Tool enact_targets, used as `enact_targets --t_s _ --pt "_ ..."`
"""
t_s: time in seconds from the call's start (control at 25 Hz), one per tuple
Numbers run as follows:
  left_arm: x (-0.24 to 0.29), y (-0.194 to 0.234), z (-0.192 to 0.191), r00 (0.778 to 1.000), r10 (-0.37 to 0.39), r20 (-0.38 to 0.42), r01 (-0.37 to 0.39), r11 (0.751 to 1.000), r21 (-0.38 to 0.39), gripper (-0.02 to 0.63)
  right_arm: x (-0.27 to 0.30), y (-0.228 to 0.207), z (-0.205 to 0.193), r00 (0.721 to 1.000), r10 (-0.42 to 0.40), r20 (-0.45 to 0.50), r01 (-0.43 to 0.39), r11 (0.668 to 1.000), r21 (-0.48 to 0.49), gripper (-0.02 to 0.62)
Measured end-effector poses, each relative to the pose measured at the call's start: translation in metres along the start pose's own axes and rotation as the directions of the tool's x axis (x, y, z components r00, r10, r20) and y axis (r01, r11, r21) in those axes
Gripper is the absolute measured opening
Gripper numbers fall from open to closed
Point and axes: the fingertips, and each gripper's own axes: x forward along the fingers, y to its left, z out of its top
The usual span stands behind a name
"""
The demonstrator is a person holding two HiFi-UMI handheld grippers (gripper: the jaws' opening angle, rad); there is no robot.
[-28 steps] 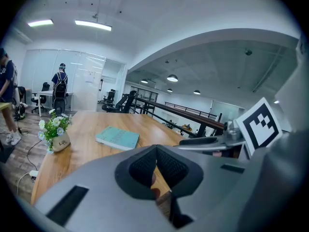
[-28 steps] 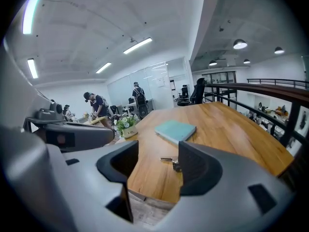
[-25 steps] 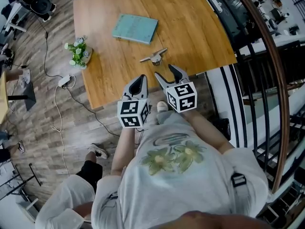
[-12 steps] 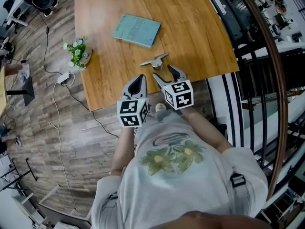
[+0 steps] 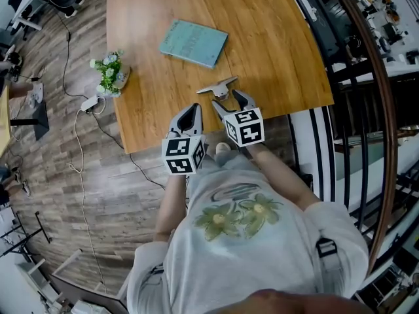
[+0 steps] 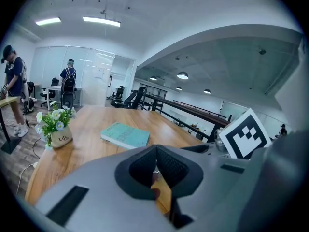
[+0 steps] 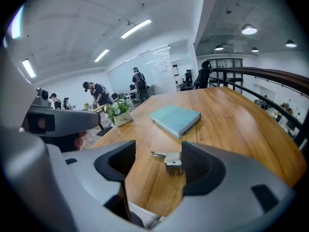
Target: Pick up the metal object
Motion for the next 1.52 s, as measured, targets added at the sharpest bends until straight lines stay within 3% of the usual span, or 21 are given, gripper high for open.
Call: enact_targets --t_s 0.68,1.16,1.52 --pt "0.017 0.017 -0.015 0.999 0.023 -0.046 -0.025 0.999 -0.041 0.015 0.046 -0.018 -0.030 0.993 -0.016 -0.119 0.018 1.000 0.018 0.285" --pt "0.019 0.026 -0.027 0.996 0.040 -0.078 -0.045 0.996 -0.071 0.015 0.078 -0.031 -0.062 0.972 -0.058 -0.227 0.061 0.998 0.003 0.288" --pt "0.023 0.027 -0.039 0.994 0.034 -0.106 -0.043 0.996 -0.079 0.015 0.097 -0.039 -0.075 0.963 -0.073 -0.258 0.073 0.997 -0.008 0.290"
